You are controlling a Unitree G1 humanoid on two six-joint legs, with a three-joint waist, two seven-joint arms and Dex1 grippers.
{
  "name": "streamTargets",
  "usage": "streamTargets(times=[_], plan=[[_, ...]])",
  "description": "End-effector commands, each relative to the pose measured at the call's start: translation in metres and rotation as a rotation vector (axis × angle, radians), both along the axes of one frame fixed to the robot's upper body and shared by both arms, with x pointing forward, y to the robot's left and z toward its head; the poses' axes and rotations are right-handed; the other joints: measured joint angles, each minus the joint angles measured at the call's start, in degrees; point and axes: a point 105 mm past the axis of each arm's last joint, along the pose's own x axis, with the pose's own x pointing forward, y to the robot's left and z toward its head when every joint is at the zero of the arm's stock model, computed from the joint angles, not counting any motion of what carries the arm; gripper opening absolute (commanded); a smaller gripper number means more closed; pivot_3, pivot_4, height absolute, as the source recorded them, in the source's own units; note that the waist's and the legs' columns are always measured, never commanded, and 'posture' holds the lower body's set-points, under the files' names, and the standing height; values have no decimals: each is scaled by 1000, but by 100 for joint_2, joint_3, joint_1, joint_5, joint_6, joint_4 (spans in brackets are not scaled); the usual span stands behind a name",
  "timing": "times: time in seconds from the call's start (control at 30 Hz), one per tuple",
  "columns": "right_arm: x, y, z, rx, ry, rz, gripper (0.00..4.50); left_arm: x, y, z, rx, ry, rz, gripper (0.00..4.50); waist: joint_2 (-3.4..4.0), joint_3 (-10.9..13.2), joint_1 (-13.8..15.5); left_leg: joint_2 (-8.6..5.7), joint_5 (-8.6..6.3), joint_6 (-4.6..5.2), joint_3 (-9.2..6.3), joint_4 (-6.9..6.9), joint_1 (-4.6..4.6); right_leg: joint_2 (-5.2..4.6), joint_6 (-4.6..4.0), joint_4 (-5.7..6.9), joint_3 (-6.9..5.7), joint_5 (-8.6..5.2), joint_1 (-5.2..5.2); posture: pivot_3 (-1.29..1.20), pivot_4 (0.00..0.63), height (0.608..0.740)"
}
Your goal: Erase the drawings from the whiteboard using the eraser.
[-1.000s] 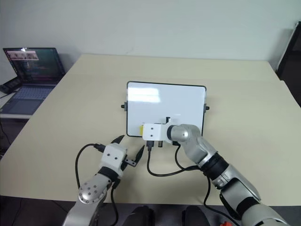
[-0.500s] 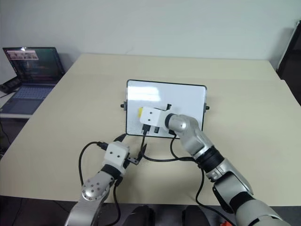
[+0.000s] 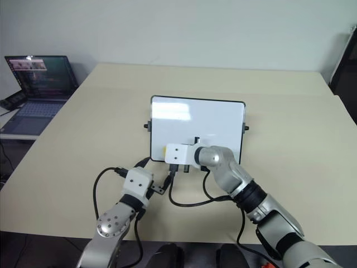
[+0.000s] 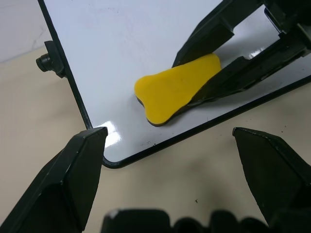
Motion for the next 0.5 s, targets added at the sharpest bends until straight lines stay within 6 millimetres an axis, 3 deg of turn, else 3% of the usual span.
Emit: streamTargets(times=[0.03, 0.27, 0.5], plan=[[16, -18, 13, 67, -17, -102, 1122, 1, -4, 8, -5, -38, -14, 4500, 0, 0, 0, 0, 0, 0, 0, 0, 0, 0, 0, 0, 0, 0, 0, 0, 150, 740], [9, -21, 48, 243, -68, -147, 1122, 6, -6, 9, -2, -45, -33, 4500, 1, 1, 3, 0, 1, -1, 2, 0, -17, 0, 0, 2, -2, 0, 7, 0, 150, 740], [12, -25, 58, 304, -108, -214, 1122, 12, -8, 11, 0, -53, -56, 4500, 1, 1, -39, 2, 18, -30, 15, 2, -85, 2, 0, 4, -5, 0, -59, 0, 150, 740]])
